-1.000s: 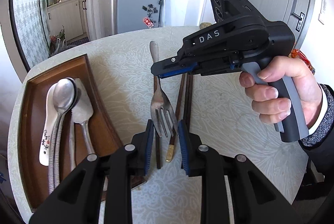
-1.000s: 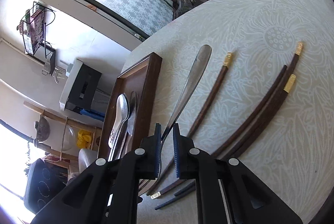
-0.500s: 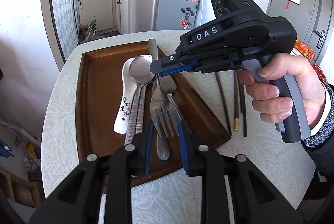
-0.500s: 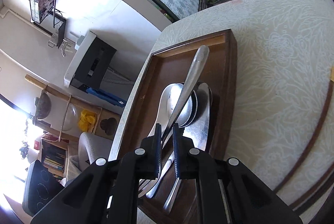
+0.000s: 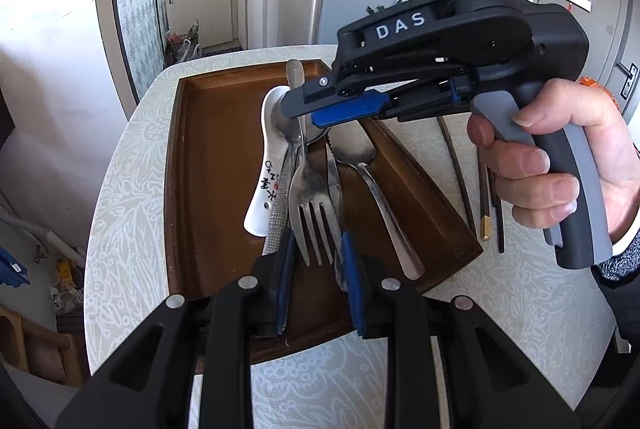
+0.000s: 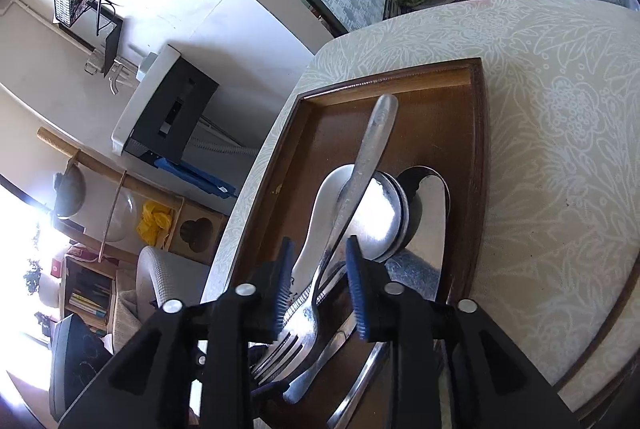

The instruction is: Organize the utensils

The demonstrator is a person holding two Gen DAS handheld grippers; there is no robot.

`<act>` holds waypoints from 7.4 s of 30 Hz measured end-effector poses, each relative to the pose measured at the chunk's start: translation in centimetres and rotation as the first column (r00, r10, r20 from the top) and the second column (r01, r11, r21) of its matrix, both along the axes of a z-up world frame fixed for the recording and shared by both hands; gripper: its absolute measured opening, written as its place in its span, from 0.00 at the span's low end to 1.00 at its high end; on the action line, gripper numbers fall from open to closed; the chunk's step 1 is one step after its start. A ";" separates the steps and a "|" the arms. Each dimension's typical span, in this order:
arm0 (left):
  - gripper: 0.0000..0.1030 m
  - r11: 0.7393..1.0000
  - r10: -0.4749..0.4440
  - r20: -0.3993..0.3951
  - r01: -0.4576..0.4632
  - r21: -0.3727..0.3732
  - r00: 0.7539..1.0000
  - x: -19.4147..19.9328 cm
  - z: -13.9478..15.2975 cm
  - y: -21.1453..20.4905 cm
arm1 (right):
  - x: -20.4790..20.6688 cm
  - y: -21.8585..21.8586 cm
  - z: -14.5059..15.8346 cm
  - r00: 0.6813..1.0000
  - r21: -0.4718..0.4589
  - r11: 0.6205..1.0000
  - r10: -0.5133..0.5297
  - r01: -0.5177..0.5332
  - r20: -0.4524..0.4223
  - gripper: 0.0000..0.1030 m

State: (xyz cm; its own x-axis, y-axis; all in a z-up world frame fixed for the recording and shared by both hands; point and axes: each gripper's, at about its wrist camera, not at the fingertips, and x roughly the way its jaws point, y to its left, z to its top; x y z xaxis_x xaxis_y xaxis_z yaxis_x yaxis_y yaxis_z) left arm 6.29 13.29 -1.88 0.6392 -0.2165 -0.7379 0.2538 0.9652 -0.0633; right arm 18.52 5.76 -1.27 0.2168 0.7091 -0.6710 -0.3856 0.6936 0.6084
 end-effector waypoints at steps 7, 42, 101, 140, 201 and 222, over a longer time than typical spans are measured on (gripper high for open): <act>0.70 0.994 -0.088 0.106 0.080 0.076 0.990 -3.1 2.6 -2.0 | -1.6 -6.5 2.9 0.996 -0.079 0.996 -0.031 0.038 0.087 0.63; 0.06 0.958 -0.243 -0.055 0.249 0.146 0.968 4.8 -2.6 -15.2 | -2.0 -17.6 -0.9 0.971 -0.316 0.934 -0.102 0.169 0.216 0.40; 0.47 0.970 -0.236 0.018 0.234 0.071 0.972 -0.8 -0.6 -12.2 | -3.4 -10.2 0.2 0.984 -0.238 0.959 -0.125 0.153 0.128 0.36; 0.00 0.993 -0.084 -0.040 0.087 0.083 0.996 3.3 -2.5 -13.9 | -2.5 -14.5 -1.1 0.983 -0.131 0.975 -0.172 0.180 0.071 0.51; 0.05 0.998 -0.054 -0.077 0.056 0.021 0.996 4.2 -2.1 -15.3 | -2.7 -18.3 -1.5 0.982 -0.048 0.981 -0.185 0.187 0.039 0.55; 0.05 0.997 -0.034 0.048 0.037 -0.063 0.998 1.4 2.2 -12.2 | -3.3 -13.9 0.3 0.986 0.005 0.987 -0.162 0.162 0.037 0.14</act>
State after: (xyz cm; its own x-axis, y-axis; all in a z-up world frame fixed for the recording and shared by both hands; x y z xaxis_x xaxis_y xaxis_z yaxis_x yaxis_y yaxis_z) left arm 7.71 1.05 0.35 0.6643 -0.2850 -0.6911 0.2917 0.9500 -0.1113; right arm 15.23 -8.18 -0.93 0.3537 0.6639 -0.6589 -0.2912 0.7476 0.5969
